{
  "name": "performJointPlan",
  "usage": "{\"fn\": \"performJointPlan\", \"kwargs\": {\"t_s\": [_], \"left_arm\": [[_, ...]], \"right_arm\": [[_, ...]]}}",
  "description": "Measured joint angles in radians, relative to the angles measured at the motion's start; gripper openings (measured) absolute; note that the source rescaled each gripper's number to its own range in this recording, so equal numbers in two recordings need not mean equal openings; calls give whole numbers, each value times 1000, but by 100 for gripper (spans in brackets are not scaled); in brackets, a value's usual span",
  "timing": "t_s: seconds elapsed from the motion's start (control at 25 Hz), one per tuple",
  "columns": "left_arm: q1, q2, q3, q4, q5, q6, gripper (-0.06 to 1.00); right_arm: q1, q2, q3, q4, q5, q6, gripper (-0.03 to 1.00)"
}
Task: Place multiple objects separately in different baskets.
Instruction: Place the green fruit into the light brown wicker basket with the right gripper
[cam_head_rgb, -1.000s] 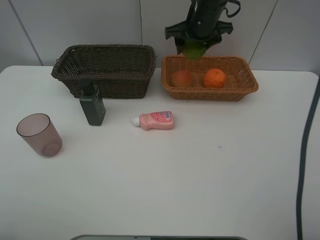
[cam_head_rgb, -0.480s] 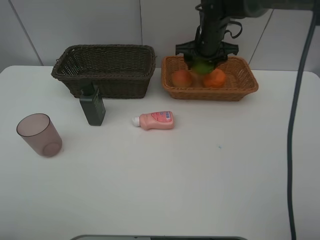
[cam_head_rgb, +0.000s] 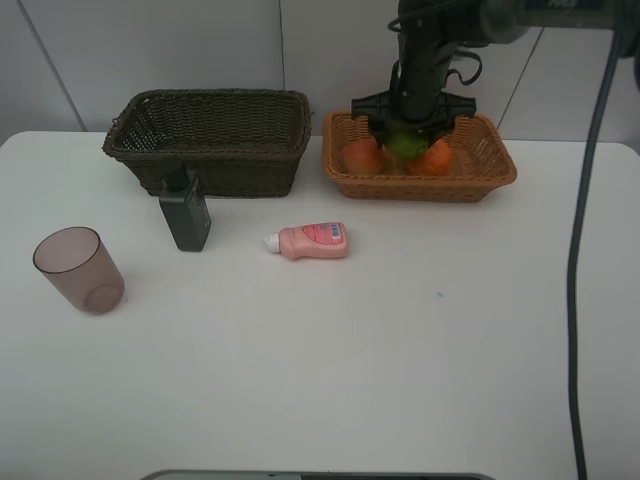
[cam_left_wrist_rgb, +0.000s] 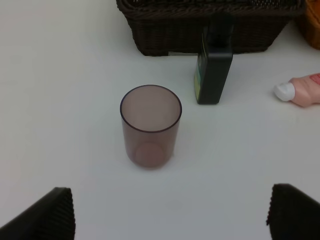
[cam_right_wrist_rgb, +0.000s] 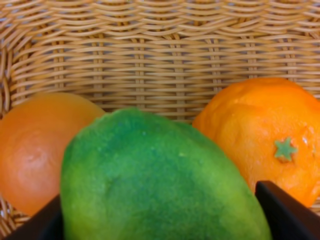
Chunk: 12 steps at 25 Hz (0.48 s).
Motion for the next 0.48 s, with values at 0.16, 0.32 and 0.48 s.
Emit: {"fn": "performJointPlan", "kwargs": {"t_s": [0.16, 0.32, 0.48], "left_arm": [[0, 0, 0, 0, 0, 0, 99], [0, 0, 0, 0, 0, 0, 99], [0, 0, 0, 0, 0, 0, 99]], "right_arm": [[0, 0, 0, 0, 6, -1, 67], [0, 0, 0, 1, 18, -3, 87], [0, 0, 0, 2, 23, -3, 89]]}}
